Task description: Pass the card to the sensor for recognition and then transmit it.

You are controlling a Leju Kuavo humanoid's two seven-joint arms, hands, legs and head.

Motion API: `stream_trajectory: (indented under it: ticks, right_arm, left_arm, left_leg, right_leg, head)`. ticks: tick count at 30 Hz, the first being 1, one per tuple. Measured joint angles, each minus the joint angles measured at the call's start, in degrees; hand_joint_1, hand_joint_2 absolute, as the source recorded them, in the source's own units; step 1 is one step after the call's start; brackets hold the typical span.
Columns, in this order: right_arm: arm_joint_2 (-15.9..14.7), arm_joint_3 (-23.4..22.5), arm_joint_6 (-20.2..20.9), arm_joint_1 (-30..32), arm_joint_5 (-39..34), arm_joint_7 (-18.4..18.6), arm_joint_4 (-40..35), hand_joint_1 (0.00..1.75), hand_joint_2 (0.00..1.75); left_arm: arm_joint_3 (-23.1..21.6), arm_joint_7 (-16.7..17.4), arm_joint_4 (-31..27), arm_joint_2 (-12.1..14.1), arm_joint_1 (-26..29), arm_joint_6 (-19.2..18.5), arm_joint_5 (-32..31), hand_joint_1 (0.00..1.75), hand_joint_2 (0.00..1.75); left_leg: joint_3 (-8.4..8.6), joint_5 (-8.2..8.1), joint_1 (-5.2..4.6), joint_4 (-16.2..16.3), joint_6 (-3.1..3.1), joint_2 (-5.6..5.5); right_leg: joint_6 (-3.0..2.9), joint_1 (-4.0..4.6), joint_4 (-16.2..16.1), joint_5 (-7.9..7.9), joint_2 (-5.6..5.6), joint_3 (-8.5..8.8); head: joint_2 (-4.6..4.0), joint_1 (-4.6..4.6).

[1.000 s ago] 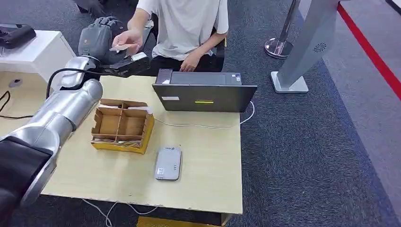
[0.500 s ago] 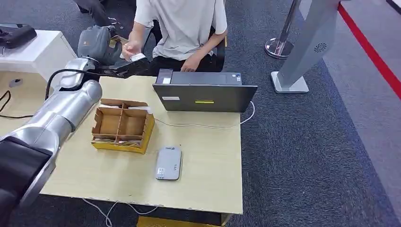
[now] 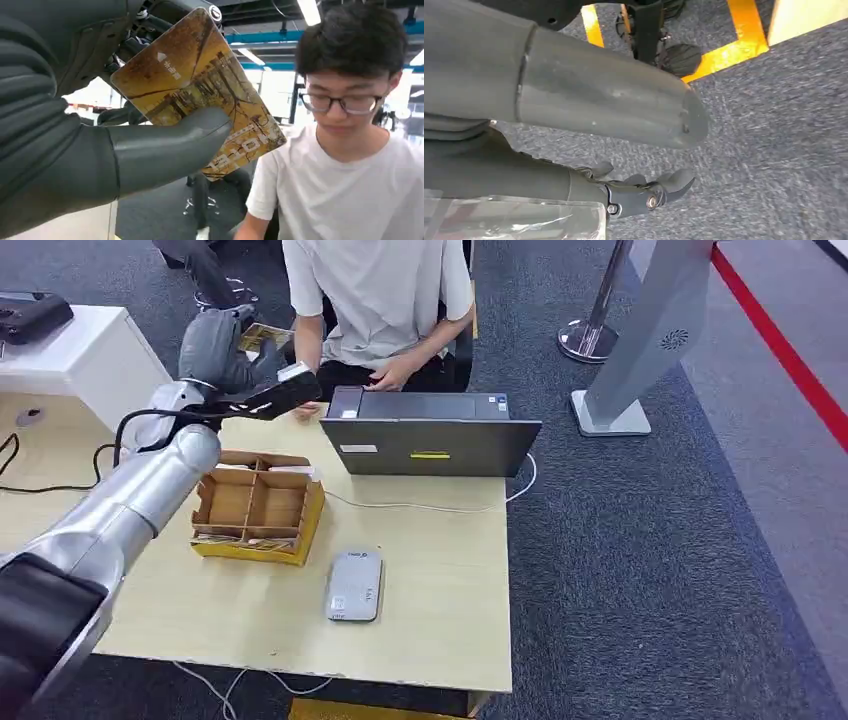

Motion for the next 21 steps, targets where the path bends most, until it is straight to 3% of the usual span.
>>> stream_trajectory:
  ticks: [3, 6, 11, 13, 16, 21]
  right_arm:
    - [0.09, -0.02, -0.24, 0.52, 0.57, 0.33, 0.0, 0.0, 0.0]
    - [0.22, -0.22, -0.46, 0.52, 1.09, 0.63, 0.0, 0.0, 0.0]
    - [0.28, -0.35, -0.57, 0.57, 1.36, 0.68, 0.0, 0.0, 0.0]
    - [0.31, -0.37, -0.59, 0.53, 1.75, 0.68, 0.0, 0.0, 0.0]
    - [0.37, -0.39, -0.66, 0.45, 2.01, 0.74, 0.0, 0.0, 0.0]
    - [0.61, -0.52, -0.94, 0.27, 2.54, 1.16, 0.0, 0.0, 0.0]
  left_arm:
    - [-4.33, 5.52, -13.72, 7.93, 3.66, 3.13, 1.94, 1.75, 1.75]
    - [-6.14, 7.16, -26.23, 16.35, 8.22, 4.28, 0.28, 1.75, 1.75]
    - [-6.55, 8.84, -39.81, 25.07, 14.48, 4.3, -1.36, 1.75, 1.75]
    - [-7.33, 9.52, -43.17, 27.47, 15.73, 4.3, -1.36, 1.75, 1.75]
    - [-9.18, 10.31, -44.98, 29.02, 15.97, 4.19, -0.86, 1.75, 1.75]
    - [-14.1, 10.63, -44.24, 27.88, 15.43, 3.54, 0.61, 1.75, 1.75]
  left_leg:
    - [-0.04, 0.0, 0.04, -0.03, -0.01, -0.07]
    - [-0.04, 0.0, 0.04, -0.1, -0.01, -0.26]
    - [-0.08, -0.01, 0.03, -0.09, -0.02, -0.28]
    - [-0.08, -0.01, 0.03, -0.09, -0.01, -0.36]
    - [-0.08, 0.0, 0.03, -0.09, -0.01, -0.42]
    - [-0.05, 0.04, 0.02, -0.07, 0.02, -0.43]
  right_leg:
    - [-0.14, 0.04, 0.01, -0.1, -0.11, -0.11]
    - [-0.17, 0.05, 0.04, -0.24, -0.34, -0.06]
    - [-0.22, 0.05, 0.02, -0.27, -0.38, -0.08]
    - [-0.22, 0.05, -0.01, -0.27, -0.5, -0.07]
    - [-0.21, 0.05, -0.02, -0.26, -0.65, -0.04]
    - [-0.16, 0.03, -0.02, -0.21, -0.66, -0.03]
  head:
    - [0.0, -0.15]
    - [0.0, -0.2]
    - [0.0, -0.11]
    - [0.0, -0.09]
    - [0.0, -0.09]
    - [0.0, -0.11]
